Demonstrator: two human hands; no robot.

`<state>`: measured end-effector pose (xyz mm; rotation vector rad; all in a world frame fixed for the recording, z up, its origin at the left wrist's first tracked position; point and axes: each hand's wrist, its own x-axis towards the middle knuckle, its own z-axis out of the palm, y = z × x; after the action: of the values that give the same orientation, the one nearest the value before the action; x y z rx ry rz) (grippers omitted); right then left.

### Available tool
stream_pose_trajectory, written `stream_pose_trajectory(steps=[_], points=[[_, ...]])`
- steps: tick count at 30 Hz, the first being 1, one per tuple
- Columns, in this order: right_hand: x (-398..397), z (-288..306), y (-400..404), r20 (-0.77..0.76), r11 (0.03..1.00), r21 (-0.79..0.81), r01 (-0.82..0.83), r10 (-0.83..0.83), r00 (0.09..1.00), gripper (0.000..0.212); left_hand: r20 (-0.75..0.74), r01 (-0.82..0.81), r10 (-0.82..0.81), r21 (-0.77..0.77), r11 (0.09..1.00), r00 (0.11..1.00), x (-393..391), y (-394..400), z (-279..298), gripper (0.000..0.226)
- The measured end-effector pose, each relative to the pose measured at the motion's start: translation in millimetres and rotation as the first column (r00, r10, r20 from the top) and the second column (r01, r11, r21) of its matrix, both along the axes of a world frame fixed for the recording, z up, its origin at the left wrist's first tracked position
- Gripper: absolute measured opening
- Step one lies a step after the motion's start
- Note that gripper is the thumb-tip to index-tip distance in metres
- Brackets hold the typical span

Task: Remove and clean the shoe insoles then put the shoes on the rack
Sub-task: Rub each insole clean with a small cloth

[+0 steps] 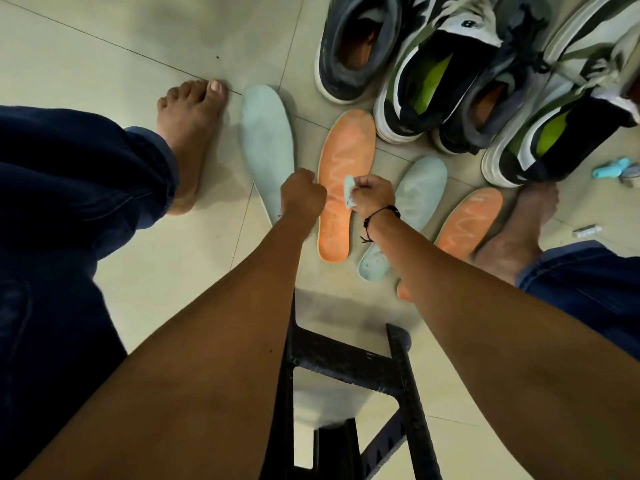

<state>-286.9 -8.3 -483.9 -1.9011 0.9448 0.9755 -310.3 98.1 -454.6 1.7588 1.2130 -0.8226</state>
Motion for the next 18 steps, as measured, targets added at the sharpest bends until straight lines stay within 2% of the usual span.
stream_pose_trajectory(steps=[3,6,10,14,18], points=[[5,-9,-9,0.013,0.998,-0.06,-0.022,0.023,1.0,0.024,-0.041,0.035,-0.037,-0.047,0.998,0.998,4,-9,-11,0.014],[8,-15,-10,-0.003,0.998,-0.053,-0.023,0.023,1.0,0.025,-0.084,-0.064,0.056,-0.091,0.994,0.995,5,-18,-19,0.031],[11,-13,-9,-0.044,1.0,0.004,0.024,-0.024,0.999,0.022,-0.123,-0.173,0.156,-0.145,0.974,0.98,0,-18,-27,0.038],[16,0,-15,-0.066,0.993,0.084,0.077,-0.071,0.995,0.036,-0.119,-0.129,0.109,-0.176,0.976,0.987,-7,-15,-17,0.016],[17,28,-19,-0.04,0.995,0.092,0.026,-0.022,0.999,0.027,-0.058,-0.119,0.112,-0.146,0.982,0.992,-8,-19,11,0.024]])
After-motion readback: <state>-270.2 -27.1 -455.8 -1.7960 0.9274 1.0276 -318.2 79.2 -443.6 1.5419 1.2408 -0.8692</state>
